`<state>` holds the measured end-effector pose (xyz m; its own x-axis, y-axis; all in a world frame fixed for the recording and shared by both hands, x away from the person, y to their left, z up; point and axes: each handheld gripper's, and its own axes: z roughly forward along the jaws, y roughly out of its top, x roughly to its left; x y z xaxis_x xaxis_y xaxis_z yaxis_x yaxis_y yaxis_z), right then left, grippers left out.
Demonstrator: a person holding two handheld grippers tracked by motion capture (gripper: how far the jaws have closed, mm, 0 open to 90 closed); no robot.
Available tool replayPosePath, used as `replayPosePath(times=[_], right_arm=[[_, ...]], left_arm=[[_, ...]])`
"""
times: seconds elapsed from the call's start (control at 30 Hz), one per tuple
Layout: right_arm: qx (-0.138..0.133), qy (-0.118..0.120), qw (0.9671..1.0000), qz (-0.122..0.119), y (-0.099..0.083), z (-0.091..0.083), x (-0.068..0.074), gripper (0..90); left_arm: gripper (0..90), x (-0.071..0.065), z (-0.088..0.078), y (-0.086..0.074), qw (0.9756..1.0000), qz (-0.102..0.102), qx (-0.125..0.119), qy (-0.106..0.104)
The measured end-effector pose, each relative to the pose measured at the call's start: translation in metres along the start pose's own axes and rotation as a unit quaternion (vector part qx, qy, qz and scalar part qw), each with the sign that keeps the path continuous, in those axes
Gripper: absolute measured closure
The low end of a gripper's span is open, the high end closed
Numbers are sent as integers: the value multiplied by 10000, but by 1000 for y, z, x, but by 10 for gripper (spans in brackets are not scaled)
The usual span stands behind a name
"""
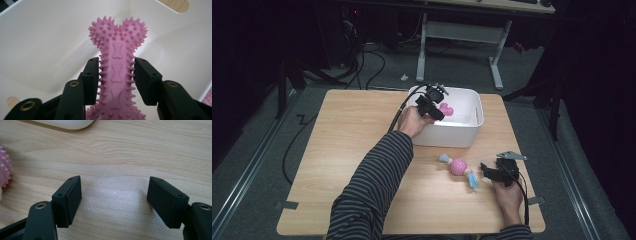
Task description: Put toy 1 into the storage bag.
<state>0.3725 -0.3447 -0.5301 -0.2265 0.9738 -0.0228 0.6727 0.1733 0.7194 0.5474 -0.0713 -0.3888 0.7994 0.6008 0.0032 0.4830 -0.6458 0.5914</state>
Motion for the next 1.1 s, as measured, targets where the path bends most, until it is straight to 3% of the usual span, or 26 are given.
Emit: replayPosePath(times=[0.1,0.23,0.43,0.67,1.1], right_arm=[[1,0,10000,0,0,0,0,279],[-5,6,10000,3,0,0,0,280],[1,5,10000,2,0,0,0,281],[-4,4,10000,8,0,0,0,280],[-3,-1,10000,10,0,0,0,280]], left_arm=[[437,-2,-2,0,10000,-13,-19,47],[378,-3,-9,-1,9999,-23,-118,39],[355,2,-24,-8,9993,-41,-363,-13],[344,11,-46,-14,9972,-213,-713,-69],[343,16,-72,-32,9945,-317,-1002,10]])
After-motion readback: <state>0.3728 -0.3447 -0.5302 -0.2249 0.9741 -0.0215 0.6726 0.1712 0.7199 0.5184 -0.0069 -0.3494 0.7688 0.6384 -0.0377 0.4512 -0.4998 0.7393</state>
